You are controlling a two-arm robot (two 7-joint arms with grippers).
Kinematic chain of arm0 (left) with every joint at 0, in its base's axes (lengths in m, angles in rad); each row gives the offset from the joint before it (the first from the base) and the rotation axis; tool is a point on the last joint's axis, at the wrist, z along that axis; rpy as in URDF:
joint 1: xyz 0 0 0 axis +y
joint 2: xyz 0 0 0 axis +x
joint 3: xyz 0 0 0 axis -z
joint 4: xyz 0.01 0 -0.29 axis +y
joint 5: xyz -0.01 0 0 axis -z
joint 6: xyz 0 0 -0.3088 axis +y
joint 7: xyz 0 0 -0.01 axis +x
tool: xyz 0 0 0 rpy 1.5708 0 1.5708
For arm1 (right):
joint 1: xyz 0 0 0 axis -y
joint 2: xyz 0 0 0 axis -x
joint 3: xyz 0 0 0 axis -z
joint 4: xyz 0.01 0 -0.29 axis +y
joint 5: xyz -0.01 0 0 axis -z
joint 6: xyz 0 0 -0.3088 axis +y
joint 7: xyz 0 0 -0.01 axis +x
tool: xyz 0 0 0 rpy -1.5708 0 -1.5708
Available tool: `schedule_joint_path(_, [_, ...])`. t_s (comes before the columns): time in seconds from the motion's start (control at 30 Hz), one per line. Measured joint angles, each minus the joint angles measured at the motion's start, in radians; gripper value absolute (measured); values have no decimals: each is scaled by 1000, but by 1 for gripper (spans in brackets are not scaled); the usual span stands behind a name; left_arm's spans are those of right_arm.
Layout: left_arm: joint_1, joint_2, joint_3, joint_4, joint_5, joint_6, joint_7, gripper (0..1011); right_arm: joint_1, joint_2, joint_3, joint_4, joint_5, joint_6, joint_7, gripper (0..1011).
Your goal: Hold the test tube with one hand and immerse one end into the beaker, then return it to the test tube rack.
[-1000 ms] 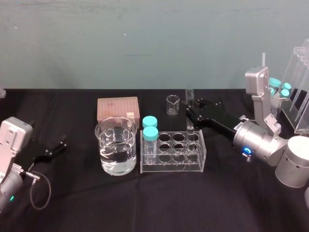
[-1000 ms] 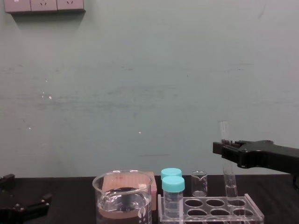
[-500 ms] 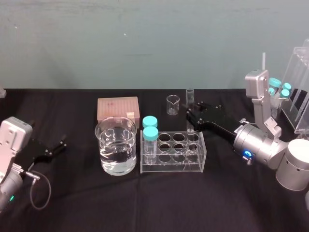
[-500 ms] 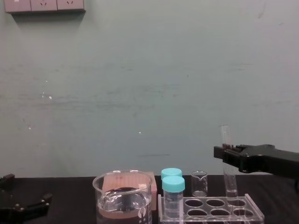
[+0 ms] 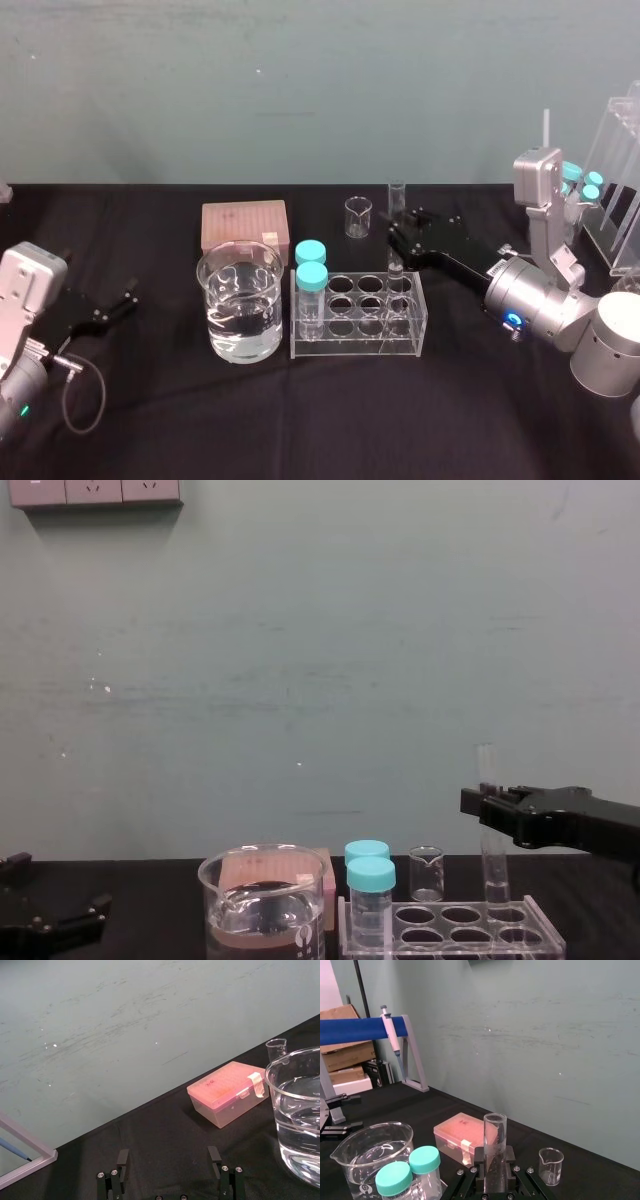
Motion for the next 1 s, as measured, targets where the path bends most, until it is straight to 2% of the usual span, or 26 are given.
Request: schedule_joint_path(1.0, [0,0,0,0,0,0,0,1000,4,2,-8,15,-27,6,-2,226])
